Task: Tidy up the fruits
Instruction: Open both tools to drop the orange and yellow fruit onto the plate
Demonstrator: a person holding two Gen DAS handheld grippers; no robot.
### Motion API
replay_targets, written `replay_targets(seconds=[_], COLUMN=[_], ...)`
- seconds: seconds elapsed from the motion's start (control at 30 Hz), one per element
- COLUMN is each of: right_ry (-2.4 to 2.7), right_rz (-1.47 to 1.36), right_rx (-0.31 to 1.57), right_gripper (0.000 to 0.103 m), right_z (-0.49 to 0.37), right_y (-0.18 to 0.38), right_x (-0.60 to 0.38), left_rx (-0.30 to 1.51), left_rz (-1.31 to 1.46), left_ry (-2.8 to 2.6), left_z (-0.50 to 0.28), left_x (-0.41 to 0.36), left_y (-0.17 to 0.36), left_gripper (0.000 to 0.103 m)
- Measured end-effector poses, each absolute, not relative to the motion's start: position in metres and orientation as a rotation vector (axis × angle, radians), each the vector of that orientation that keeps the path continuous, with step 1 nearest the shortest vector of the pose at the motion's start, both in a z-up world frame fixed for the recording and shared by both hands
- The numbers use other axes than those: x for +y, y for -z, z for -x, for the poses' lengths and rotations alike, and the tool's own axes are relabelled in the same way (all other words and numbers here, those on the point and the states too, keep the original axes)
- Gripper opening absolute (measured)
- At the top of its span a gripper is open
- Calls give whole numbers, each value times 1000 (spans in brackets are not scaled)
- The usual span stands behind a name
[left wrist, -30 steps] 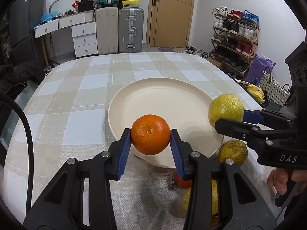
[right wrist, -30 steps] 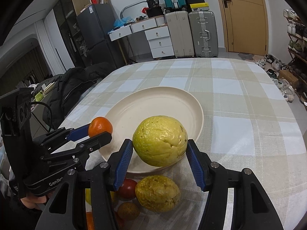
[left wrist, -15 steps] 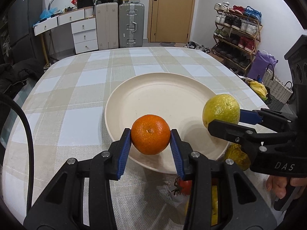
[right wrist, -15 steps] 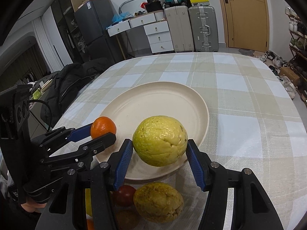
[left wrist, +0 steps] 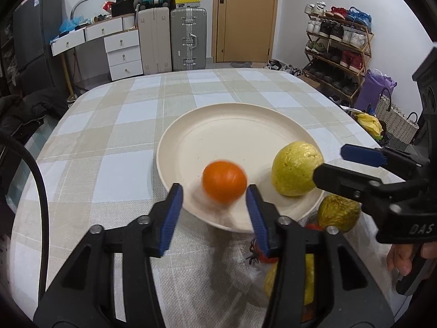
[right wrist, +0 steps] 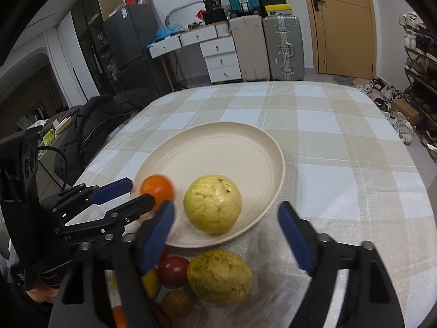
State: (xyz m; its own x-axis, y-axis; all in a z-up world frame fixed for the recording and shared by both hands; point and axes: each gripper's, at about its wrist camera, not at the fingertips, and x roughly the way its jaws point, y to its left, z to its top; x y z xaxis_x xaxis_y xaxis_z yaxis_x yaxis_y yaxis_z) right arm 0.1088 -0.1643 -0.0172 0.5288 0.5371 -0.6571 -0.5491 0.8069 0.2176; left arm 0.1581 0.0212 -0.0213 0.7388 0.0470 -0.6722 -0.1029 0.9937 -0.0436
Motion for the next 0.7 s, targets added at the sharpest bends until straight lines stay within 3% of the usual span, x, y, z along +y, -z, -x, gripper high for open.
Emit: replay_targets(seconds=[0.1,0.17,0.33,0.4,0.7], right_ry=[-624,-619,-635,-645,-705], right_rz=[10,4,1,-10,-8], right_rx=[755,742,733,718,627], right_gripper=[103,103,103,103,103], right_z=[-102,-97,-84,-78,-55], right_y=[11,7,2,-1,-12], right_x=[-173,-179,-190,-194,-203], left_rx=[707,692,657,640,605], left_rz=[88,80,61,47,34], left_ry=[-76,-83,-80,-85,-93], left_z=[-143,-134,-107,-96,-57], left_x=[21,20,16,13,1], left_y=[14,9,-2,-5,-23], left_gripper=[70,80,90,101,102])
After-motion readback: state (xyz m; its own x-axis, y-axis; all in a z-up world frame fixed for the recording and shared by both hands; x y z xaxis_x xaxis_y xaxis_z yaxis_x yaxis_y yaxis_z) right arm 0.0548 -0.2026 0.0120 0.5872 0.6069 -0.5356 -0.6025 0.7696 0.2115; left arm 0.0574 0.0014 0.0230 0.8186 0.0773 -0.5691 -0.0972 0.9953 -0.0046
